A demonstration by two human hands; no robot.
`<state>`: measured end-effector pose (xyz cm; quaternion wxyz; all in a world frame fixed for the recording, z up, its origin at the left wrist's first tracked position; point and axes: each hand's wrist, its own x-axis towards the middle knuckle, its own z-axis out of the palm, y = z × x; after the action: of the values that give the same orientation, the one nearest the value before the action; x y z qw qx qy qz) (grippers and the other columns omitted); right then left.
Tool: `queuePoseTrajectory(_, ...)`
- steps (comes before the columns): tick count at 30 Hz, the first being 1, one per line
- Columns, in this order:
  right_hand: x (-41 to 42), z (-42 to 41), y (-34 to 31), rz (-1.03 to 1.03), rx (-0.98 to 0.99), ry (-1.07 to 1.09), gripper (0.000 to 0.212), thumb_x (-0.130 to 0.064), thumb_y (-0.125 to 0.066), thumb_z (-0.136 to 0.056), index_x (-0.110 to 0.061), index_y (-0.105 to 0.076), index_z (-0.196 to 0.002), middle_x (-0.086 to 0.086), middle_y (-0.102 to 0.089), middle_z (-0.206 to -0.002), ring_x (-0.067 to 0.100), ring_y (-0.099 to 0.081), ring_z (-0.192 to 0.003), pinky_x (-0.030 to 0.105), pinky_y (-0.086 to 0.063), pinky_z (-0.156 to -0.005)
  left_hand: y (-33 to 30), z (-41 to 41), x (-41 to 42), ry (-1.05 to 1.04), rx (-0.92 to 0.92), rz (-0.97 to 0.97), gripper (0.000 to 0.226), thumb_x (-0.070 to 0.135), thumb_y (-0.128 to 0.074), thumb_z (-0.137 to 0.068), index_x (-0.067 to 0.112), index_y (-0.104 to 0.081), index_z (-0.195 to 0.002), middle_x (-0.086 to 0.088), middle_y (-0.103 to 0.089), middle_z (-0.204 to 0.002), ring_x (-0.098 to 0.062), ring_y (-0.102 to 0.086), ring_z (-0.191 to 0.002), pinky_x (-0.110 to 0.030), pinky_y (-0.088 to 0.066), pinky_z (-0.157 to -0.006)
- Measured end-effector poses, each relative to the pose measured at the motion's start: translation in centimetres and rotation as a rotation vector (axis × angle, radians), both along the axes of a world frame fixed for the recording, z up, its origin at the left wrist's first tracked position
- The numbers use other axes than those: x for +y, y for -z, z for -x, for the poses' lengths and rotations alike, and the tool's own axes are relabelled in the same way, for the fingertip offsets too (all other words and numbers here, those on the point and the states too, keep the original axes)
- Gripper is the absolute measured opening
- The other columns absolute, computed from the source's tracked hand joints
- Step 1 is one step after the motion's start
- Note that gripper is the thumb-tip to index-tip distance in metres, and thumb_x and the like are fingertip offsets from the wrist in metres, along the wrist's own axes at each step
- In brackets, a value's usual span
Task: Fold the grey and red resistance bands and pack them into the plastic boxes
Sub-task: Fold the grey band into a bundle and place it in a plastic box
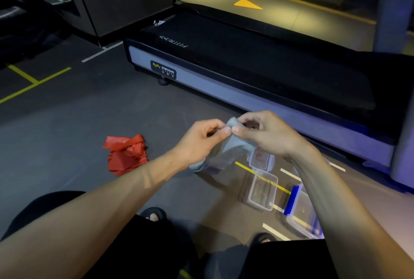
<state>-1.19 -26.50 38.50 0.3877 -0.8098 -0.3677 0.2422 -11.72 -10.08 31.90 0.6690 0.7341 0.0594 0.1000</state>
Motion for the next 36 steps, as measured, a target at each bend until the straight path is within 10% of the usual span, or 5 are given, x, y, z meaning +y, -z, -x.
queuePoseTrajectory(16, -0.5, -0.5, -0.3, -0.061, 0.165, 0.159, 0.015, -0.024, -0.077, -0.091, -0.016, -0.070, -0.102, 0.002, -0.071, -0.085, 0.009, -0.064, -0.072, 0.024, -0.049, -0.069, 0.1, -0.1, 0.4, -0.002, 0.038, -0.005, 0.020, 0.012, -0.065, -0.098, 0.016, -0.069, -0.079, 0.006, -0.065, -0.071, -0.006, -0.054, -0.066, -0.017, -0.044, -0.063)
queuePoseTrajectory(29, -0.2, 0.2, -0.3, 0.062, 0.094, 0.063, 0.035, -0.026, -0.053, -0.106, 0.002, -0.064, -0.089, 0.006, -0.050, -0.072, 0.020, -0.039, -0.069, 0.038, -0.032, -0.068, -0.2, -0.1, 0.0, -0.052, 0.025, -0.003, 0.013, 0.016, -0.068, -0.097, 0.012, -0.068, -0.084, -0.009, -0.068, -0.080, -0.014, -0.058, -0.072, -0.025, -0.047, -0.067)
queuePoseTrajectory(36, 0.0, 0.3, -0.3, -0.019, 0.037, 0.026, 0.013, -0.028, -0.076, -0.092, -0.016, -0.076, -0.096, 0.012, -0.076, -0.096, 0.019, -0.067, -0.084, 0.046, -0.054, -0.087, 0.4, -0.2, 0.3, -0.023, 0.012, -0.004, 0.022, 0.020, -0.066, -0.099, 0.001, -0.066, -0.088, -0.008, -0.063, -0.074, -0.017, -0.052, -0.071, -0.033, -0.041, -0.070)
